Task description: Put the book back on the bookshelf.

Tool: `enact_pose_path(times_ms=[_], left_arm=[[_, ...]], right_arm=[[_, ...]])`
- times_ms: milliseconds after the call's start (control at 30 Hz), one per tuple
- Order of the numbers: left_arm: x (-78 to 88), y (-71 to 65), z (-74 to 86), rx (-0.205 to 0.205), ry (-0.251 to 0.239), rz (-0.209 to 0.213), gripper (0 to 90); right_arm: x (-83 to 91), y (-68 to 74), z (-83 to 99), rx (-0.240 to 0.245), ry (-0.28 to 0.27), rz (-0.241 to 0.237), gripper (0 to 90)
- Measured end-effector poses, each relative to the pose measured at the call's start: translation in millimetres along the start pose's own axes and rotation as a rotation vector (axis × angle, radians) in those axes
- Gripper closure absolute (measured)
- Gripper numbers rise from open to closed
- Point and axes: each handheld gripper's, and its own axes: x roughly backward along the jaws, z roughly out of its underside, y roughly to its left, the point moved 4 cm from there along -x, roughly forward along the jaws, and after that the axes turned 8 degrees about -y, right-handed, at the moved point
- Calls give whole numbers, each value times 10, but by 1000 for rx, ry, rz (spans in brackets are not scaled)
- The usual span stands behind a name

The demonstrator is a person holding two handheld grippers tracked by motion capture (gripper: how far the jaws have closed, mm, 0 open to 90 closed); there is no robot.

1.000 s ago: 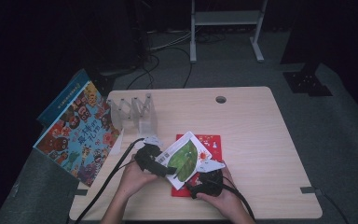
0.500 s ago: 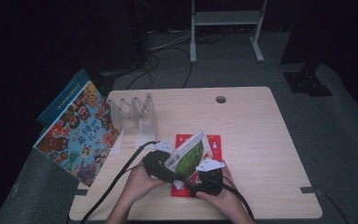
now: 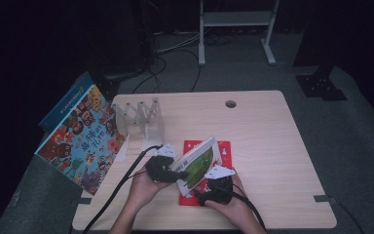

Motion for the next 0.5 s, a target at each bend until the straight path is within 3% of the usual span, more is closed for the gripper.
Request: enact_pose_path(times_ms=[100, 267, 500], left_arm=[[48, 32, -12, -15, -13, -30, 703], [35, 17, 29, -6, 1, 15, 666], [14, -2, 69, -6, 3, 20, 649]], right_arm=[[-1, 0, -1, -1, -2, 0, 0], [0, 0, 0, -1, 0, 0, 0], [0, 2, 0, -4, -1, -1, 0]])
